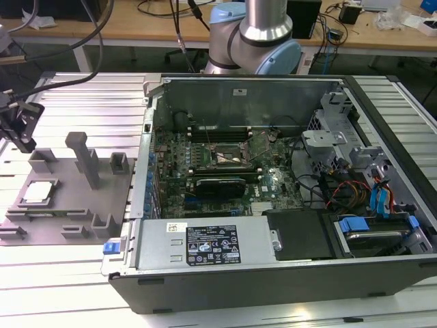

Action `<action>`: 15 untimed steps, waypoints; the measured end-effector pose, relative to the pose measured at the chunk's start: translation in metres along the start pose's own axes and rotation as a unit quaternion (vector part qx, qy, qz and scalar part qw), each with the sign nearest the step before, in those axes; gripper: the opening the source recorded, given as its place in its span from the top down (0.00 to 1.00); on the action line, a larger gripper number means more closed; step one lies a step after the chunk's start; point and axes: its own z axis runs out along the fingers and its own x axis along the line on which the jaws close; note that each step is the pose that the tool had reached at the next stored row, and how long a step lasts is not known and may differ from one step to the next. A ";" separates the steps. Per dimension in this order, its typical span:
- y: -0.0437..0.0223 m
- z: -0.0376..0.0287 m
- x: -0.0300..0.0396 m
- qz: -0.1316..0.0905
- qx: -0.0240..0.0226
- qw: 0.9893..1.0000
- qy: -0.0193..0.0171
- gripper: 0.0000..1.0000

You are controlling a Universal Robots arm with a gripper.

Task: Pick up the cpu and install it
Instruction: 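Pick up the cpu and move it towards the insertion slot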

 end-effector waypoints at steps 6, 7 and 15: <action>-0.0006 0.0029 0.0066 0.000 0.000 1.000 0.000 0.89; -0.0008 0.0037 0.0084 0.000 0.000 1.000 0.000 0.89; -0.0017 0.0123 0.0146 0.000 0.000 1.000 0.000 0.89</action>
